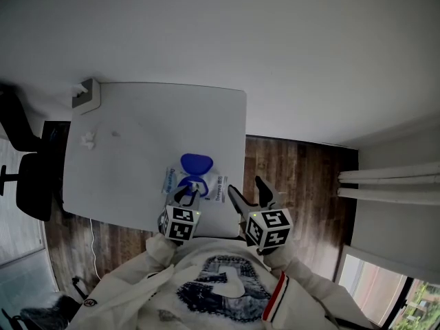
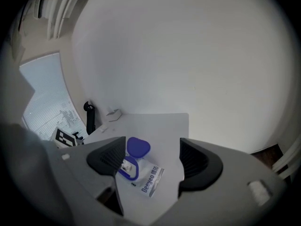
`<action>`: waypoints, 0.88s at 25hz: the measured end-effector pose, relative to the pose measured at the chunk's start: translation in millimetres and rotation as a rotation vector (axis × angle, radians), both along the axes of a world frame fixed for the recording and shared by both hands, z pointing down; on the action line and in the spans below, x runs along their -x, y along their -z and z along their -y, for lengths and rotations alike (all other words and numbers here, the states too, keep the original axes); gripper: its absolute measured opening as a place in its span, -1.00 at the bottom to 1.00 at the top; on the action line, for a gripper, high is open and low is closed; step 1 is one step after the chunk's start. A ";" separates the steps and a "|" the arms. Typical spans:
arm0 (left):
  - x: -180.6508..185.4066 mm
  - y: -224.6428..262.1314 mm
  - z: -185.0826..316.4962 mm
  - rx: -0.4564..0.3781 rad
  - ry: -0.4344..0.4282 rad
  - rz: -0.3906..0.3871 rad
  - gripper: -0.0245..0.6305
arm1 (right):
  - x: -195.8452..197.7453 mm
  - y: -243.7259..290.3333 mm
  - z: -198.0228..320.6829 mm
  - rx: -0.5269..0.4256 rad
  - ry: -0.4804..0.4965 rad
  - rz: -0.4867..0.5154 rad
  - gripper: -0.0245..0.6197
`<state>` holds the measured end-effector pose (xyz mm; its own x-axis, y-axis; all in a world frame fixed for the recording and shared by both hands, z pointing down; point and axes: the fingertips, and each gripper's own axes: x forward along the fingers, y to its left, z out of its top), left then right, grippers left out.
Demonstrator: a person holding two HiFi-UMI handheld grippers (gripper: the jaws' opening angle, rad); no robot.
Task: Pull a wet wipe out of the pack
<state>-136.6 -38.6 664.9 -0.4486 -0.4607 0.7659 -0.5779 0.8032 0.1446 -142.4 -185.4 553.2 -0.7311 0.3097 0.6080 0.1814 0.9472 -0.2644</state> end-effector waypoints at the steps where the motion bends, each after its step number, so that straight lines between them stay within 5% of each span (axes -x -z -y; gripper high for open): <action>1: 0.8 0.1 -0.1 -0.001 0.000 0.000 -0.56 | 0.6 -1.1 -0.7 0.001 0.001 -0.003 0.17; 22: 0.2 -5.2 3.7 -0.024 -0.036 -0.034 -0.77 | 4.0 -11.3 -16.0 -0.006 0.008 -0.035 0.10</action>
